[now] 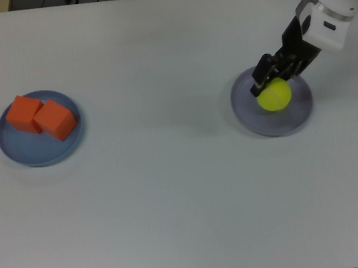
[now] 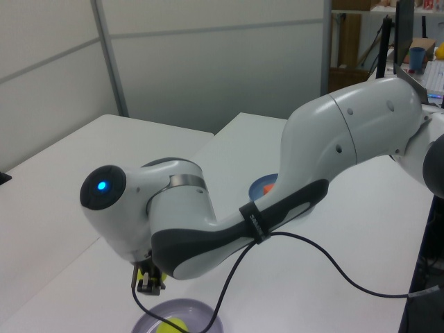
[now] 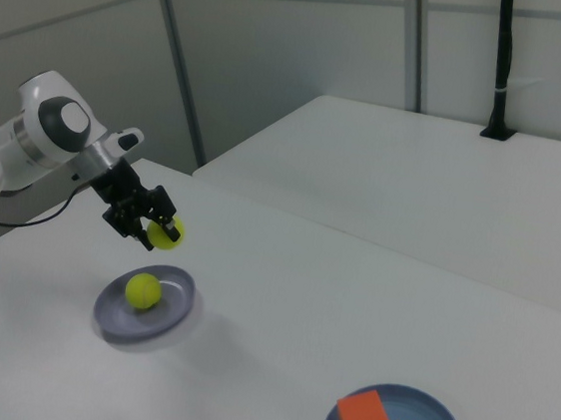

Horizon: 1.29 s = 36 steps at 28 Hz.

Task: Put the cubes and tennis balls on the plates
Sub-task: 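Lower the tennis ball onto the lavender plate and open the gripper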

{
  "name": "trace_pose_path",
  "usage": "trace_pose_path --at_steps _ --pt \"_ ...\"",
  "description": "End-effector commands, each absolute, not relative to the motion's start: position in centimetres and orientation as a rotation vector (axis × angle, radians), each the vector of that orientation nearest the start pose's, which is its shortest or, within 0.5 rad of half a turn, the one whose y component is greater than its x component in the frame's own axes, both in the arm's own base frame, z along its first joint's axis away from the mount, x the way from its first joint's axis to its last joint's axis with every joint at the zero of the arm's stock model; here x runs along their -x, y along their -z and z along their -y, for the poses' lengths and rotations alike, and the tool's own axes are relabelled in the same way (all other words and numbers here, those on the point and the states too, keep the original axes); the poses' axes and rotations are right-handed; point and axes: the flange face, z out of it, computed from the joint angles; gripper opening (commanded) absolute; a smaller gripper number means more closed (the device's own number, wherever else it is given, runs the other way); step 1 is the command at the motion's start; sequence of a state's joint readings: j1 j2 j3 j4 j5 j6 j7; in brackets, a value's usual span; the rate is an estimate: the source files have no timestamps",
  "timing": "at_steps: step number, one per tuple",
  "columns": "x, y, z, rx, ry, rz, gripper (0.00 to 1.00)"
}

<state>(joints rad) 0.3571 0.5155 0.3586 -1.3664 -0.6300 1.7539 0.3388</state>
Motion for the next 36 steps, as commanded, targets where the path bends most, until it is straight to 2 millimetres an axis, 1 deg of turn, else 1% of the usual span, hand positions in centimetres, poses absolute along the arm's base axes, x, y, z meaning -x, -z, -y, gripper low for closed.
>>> trace_pose_path --at_steps 1,2,6,7,11,13,16,17,18,19,20,22,23,24,28,31,33,34,36 --pt "-58.8 -42.8 -36.4 3.469 0.211 0.84 0.0" --pt "-58.7 -42.3 -36.0 3.491 0.162 0.837 0.0" --pt "-58.0 -40.5 -35.4 3.529 0.038 0.849 0.0" --pt "-57.5 -39.6 -35.1 3.546 -0.026 0.858 0.0" --pt "-56.8 -38.6 -34.7 3.57 -0.123 0.861 0.0" --pt "-56.3 -37.6 -34.4 3.582 -0.185 0.869 0.0" --pt "-56.1 -36.4 -34.4 3.583 -0.22 0.874 0.0" --pt "-56.1 -36.2 -34.5 3.584 -0.224 0.872 0.02" --pt "-56.0 -35.8 -34.8 3.581 -0.23 0.874 0.14" --pt "-56.0 -35.6 -34.9 3.579 -0.235 0.878 0.21" --pt "-55.9 -35.6 -35.0 3.577 -0.233 0.883 0.25" --pt "-55.8 -35.4 -35.1 3.575 -0.239 0.89 0.27" --pt "-55.7 -35.4 -35.2 3.574 -0.236 0.889 0.38" --pt "-55.7 -35.4 -35.3 3.568 -0.238 0.869 0.99" --pt "-55.5 -35.5 -35.9 3.559 -0.231 0.714 1.0" --pt "-55.4 -35.8 -36.1 3.556 -0.221 0.693 1.0" --pt "-55.5 -36.9 -36.6 3.542 -0.19 0.689 1.0" --pt "-55.4 -37.8 -37.1 3.527 -0.167 0.687 1.0" --pt "-55.5 -38.6 -37.2 3.522 -0.146 0.679 1.0"
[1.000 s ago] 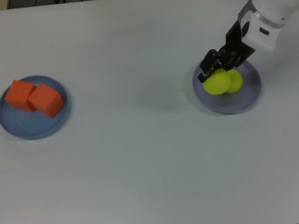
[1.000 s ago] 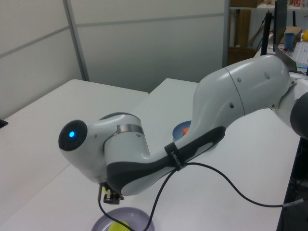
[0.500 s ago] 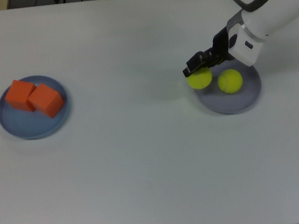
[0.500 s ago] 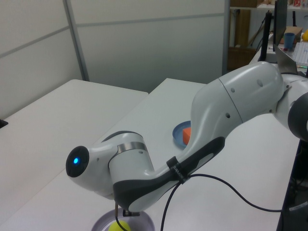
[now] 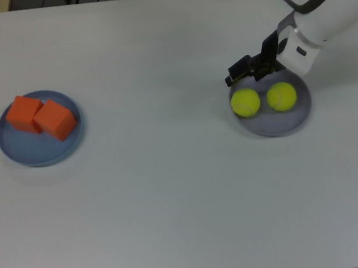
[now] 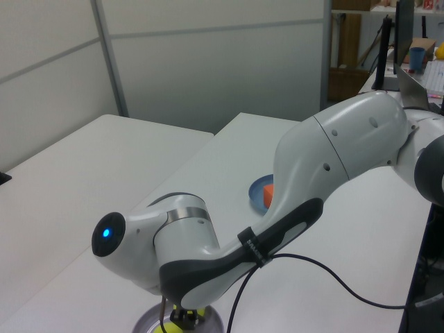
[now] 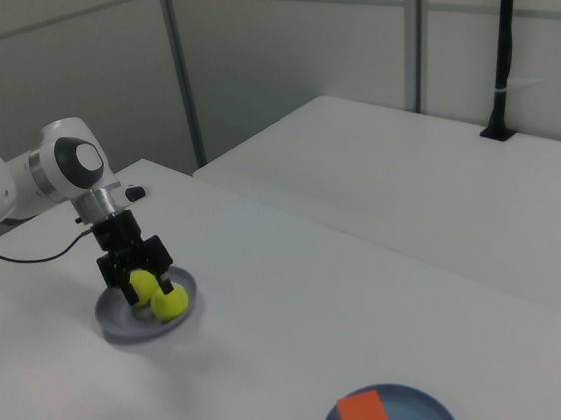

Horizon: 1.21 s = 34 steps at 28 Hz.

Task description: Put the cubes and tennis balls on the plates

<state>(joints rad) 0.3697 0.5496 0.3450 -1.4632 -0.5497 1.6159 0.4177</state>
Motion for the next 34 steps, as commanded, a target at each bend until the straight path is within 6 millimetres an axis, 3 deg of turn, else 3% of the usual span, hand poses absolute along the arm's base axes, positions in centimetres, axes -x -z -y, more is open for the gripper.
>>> trace_pose_path --at_steps 1,7,9,12,15,17,19,20,25,26,31,34 --pt "-55.5 -39.3 -37.2 3.52 -0.127 0.672 1.0" --pt "-55.4 -45.4 -35.7 3.465 -0.042 0.564 1.0" --pt "-55.9 -48.5 -33.4 3.407 -0.045 0.482 1.0" --pt "-56.2 -51.3 -32.1 3.359 -0.012 0.43 1.0" --pt "-57.4 -54.5 -28.2 3.35 0.042 0.318 1.0" --pt "-57.4 -55.5 -27.0 3.352 0.039 0.307 1.0" --pt "-57.7 -56.6 -24.4 3.356 0.011 0.263 1.0" --pt "-57.8 -57.4 -22.2 3.347 -0.03 0.232 1.0" --pt "-58.4 -59.8 -15.6 3.284 -0.058 0.113 1.0" --pt "-58.6 -60.4 -13.4 3.262 -0.066 0.068 1.0" --pt "-59.0 -61.2 -8.4 3.254 -0.069 -0.011 1.0" --pt "-59.2 -61.2 -6.4 3.253 -0.072 -0.066 1.0"
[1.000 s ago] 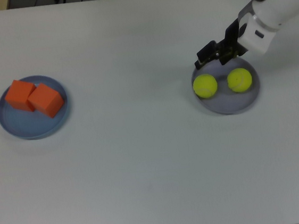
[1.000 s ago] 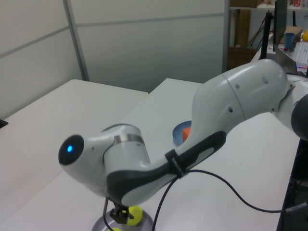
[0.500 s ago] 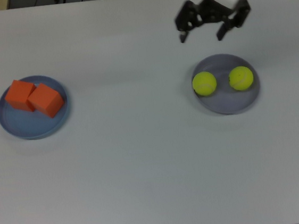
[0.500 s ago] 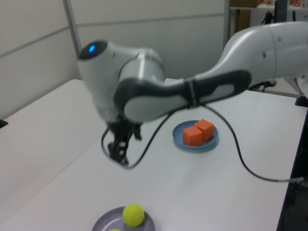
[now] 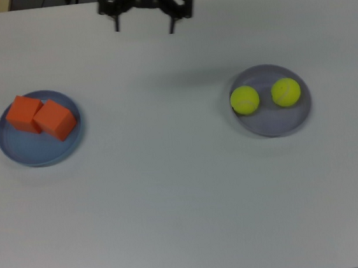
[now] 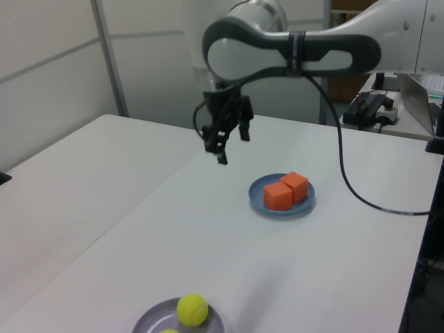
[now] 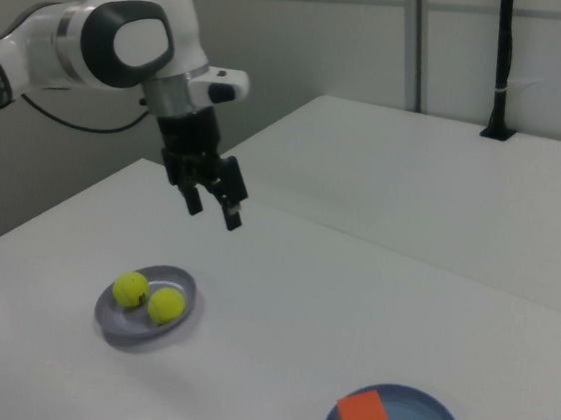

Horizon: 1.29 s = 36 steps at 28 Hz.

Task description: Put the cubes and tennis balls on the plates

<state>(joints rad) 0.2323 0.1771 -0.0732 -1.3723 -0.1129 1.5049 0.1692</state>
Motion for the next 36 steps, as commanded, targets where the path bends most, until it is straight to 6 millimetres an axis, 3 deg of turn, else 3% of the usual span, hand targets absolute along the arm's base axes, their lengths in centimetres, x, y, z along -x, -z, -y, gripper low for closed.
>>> trace_pose_path --at_steps 1,7,12,28,36 --pt "-59.3 -61.2 -6.0 3.253 -0.072 -0.076 1.0" --pt "-59.4 -61.3 -5.0 3.267 -0.068 -0.068 1.0" --pt "-58.0 -63.7 -5.2 3.244 -0.009 -0.072 1.0" --pt "-56.5 -64.7 -5.1 3.243 -0.076 -0.087 1.0" --pt "-55.2 -66.9 -5.6 3.223 -0.012 -0.065 1.0"
